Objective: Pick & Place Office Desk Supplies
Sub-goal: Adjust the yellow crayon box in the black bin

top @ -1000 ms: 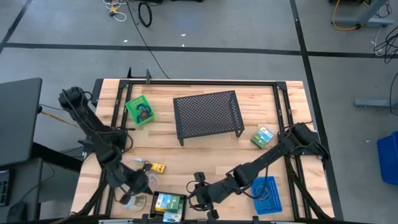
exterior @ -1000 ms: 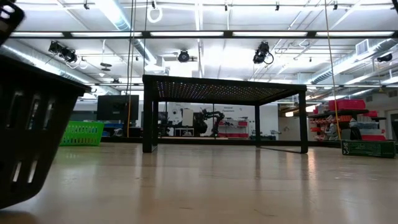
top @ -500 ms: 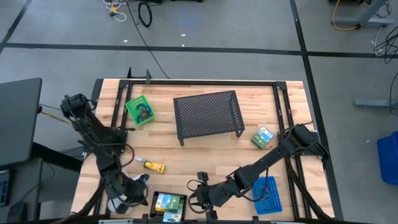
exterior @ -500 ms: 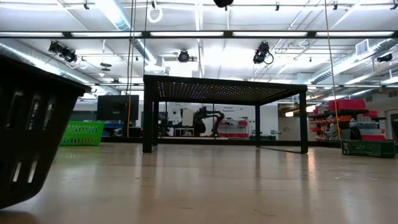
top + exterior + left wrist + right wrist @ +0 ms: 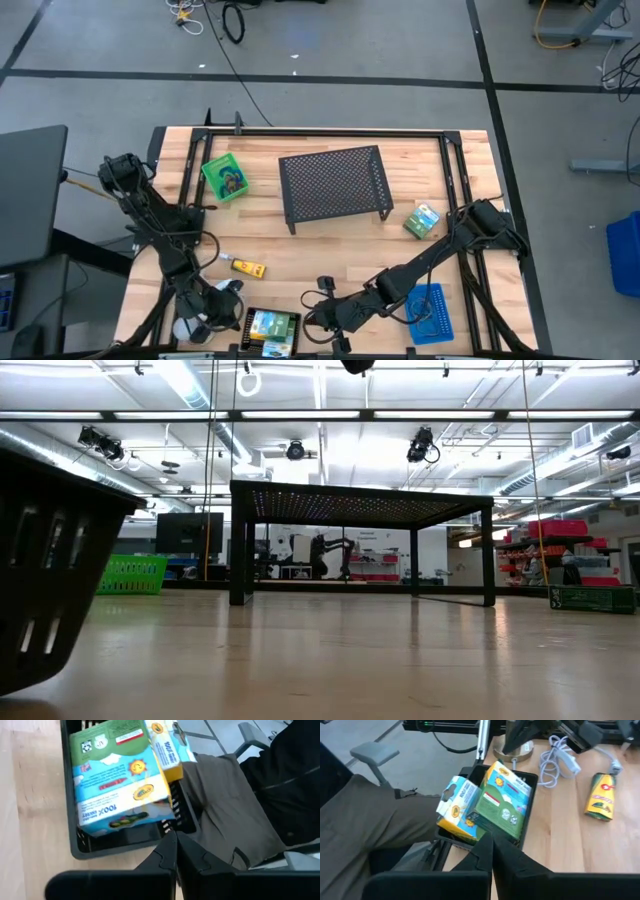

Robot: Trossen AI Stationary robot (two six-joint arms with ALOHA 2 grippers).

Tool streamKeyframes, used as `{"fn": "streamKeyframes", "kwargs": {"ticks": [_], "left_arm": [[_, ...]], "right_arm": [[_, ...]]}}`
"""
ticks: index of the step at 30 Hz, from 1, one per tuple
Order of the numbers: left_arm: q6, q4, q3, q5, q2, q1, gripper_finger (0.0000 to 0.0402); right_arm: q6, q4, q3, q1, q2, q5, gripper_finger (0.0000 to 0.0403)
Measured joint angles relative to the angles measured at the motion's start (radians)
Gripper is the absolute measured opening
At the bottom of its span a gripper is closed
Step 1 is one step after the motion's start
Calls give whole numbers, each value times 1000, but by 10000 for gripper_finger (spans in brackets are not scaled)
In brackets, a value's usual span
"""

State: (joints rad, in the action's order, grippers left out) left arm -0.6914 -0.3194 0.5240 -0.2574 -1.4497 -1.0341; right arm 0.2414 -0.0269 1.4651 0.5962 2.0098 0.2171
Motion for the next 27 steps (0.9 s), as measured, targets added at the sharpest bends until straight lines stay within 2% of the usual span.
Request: {"fn": "streamKeyframes", "kwargs": {"ticks": [8,17,27], "left_arm": [[-4,-54,0,57,-49,21,3],[-1,-65,0,29,-62,53,2],[60,-140,0,102,-62,83,2]], "right_arm": [[34,-1,0,3,0,-29,3],[42,-21,2,-1,11,-30,1],[35,-26,2,-5,16,-30,1]]}}
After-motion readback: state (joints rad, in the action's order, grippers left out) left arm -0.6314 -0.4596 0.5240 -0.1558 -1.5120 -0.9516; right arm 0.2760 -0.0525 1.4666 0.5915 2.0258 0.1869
